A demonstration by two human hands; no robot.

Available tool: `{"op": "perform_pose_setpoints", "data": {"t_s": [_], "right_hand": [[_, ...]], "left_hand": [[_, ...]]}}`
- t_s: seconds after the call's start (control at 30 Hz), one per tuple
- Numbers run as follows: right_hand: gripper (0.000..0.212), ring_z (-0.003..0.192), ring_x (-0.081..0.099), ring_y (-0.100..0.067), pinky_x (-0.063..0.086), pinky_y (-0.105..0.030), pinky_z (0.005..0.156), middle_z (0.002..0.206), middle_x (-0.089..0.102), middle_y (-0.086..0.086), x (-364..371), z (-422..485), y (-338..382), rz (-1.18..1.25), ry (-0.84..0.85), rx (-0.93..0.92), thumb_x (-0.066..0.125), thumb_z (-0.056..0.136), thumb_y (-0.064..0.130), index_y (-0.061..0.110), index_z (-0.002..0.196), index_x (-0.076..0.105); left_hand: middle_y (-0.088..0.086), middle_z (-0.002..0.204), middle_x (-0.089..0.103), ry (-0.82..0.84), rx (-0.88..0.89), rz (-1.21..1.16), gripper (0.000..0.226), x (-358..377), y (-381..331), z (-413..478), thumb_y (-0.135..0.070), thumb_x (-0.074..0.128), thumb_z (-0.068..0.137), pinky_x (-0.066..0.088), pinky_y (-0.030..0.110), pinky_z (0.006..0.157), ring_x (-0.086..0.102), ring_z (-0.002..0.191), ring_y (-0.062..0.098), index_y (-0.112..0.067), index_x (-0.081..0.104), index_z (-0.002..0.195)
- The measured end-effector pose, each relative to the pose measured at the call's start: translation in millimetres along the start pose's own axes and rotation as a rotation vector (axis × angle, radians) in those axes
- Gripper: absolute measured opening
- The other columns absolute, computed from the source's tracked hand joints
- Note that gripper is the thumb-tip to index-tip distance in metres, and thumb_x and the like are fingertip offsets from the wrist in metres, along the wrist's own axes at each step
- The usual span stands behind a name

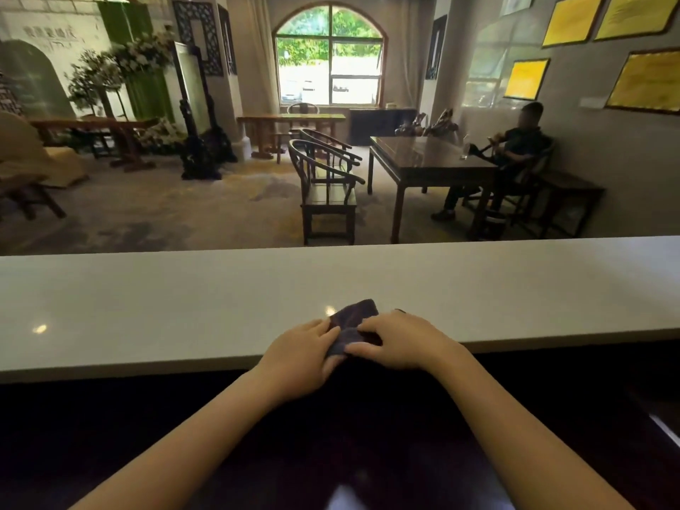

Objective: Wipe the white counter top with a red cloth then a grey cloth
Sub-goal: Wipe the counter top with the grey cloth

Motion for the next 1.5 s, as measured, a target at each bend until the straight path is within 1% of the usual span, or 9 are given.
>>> {"op": "perform_pose_setpoints", "data": {"t_s": [0.13, 0.23, 0.33, 0.4, 0.73, 0.9, 1.03, 1.27, 1.5], "right_hand": [[0.032, 0.1, 0.058, -0.023, 0.049, -0.042, 0.088, 0.109, 0.066, -0.006, -3.7, 11.1, 32.5, 0.073, -0.193, -0.061, 0.037, 0.096, 0.033, 0.016, 0.106, 0.062], [0.03, 0.112, 0.053, -0.023, 0.044, -0.043, 0.096, 0.121, 0.061, -0.007, 20.0, 18.8, 36.0, 0.22, -0.136, -0.099, 0.034, 0.097, 0.023, 0.013, 0.115, 0.055], [0.042, 0.139, 0.028, -0.022, 0.022, -0.039, 0.116, 0.149, 0.038, -0.005, 34.5, 29.1, 17.0, 0.162, -0.146, -0.044, 0.027, 0.1, 0.026, 0.014, 0.139, 0.035], [0.047, 0.145, 0.015, -0.019, 0.011, -0.038, 0.117, 0.157, 0.022, -0.001, 40.0, 36.8, 4.2, 0.053, -0.141, -0.004, 0.021, 0.1, 0.031, 0.017, 0.145, 0.022], [0.064, 0.146, 0.002, -0.02, 0.001, -0.041, 0.117, 0.16, 0.005, -0.001, 29.3, 32.2, -84.0, -0.01, -0.12, 0.284, 0.014, 0.092, 0.059, 0.027, 0.147, 0.01], [0.067, 0.146, 0.001, -0.022, 0.003, -0.042, 0.118, 0.16, 0.003, -0.004, 15.0, 16.7, -117.0, -0.063, -0.105, 0.374, 0.019, 0.092, 0.06, 0.027, 0.148, 0.007], [0.053, 0.146, -0.004, -0.029, -0.003, -0.055, 0.115, 0.16, -0.003, -0.006, 16.5, 27.0, -109.4, -0.092, -0.068, 0.285, 0.02, 0.095, 0.049, 0.042, 0.145, 0.001], [0.064, 0.145, -0.008, -0.034, -0.01, -0.066, 0.108, 0.16, -0.002, -0.002, 22.1, 66.5, -102.9, -0.1, -0.042, 0.299, 0.015, 0.082, 0.074, 0.052, 0.14, 0.003], [0.06, 0.144, -0.012, -0.033, -0.013, -0.065, 0.107, 0.16, -0.004, -0.001, 58.5, 99.0, 16.3, -0.071, -0.017, 0.092, 0.015, 0.082, 0.073, 0.055, 0.138, 0.002]], "left_hand": [[0.006, 0.155, 0.022, -0.039, 0.014, 0.088, 0.059, 7.6, -5.2, -12.6, -0.035, 0.04, 0.092, 0.017, 0.031, 0.117, 0.018, 0.143, 0.02, -0.018, 0.021, 0.145], [0.008, 0.158, 0.009, 0.025, -0.053, 0.08, 0.082, 14.7, -8.3, -16.1, -0.062, 0.037, 0.085, 0.006, 0.033, 0.118, 0.007, 0.145, 0.022, -0.014, 0.011, 0.147], [0.01, 0.158, 0.003, 0.106, -0.087, 0.059, 0.096, 16.7, -5.2, -7.6, -0.074, 0.032, 0.077, 0.005, 0.036, 0.119, 0.003, 0.145, 0.024, -0.015, 0.005, 0.147], [0.011, 0.158, 0.001, 0.15, -0.071, 0.081, 0.098, 18.9, -2.0, 4.4, -0.076, 0.031, 0.076, 0.003, 0.036, 0.118, 0.001, 0.145, 0.024, -0.014, 0.004, 0.147], [0.002, 0.158, -0.005, 0.199, 0.098, 0.023, 0.091, 33.7, -26.6, 55.6, -0.077, 0.016, 0.075, -0.01, 0.028, 0.11, -0.007, 0.144, 0.015, -0.023, 0.0, 0.147], [0.001, 0.158, -0.008, 0.148, -0.193, 0.095, 0.082, 14.8, 81.8, 33.8, -0.072, 0.003, 0.074, -0.007, 0.044, 0.115, -0.009, 0.144, 0.016, -0.032, -0.006, 0.145], [0.001, 0.158, -0.008, 0.228, -0.435, 0.166, 0.094, 11.9, 169.9, -13.0, -0.08, -0.001, 0.062, -0.001, 0.051, 0.115, -0.006, 0.145, 0.02, -0.035, -0.003, 0.145], [-0.001, 0.158, -0.005, 0.108, -0.428, 0.072, 0.091, 13.6, 174.4, -21.1, -0.081, 0.002, 0.066, 0.001, 0.048, 0.116, -0.004, 0.145, 0.016, -0.036, 0.002, 0.146], [-0.001, 0.159, -0.005, 0.108, -0.441, 0.074, 0.078, 15.3, 175.3, -19.6, -0.075, 0.01, 0.079, -0.001, 0.048, 0.116, -0.005, 0.145, 0.017, -0.036, 0.001, 0.145]]}}
Point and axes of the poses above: each hand's wrist, its own z-axis towards the middle knuckle, its own x-axis out of the palm, y = z × x, the point moved 7 cm from there along z, towards the middle knuckle
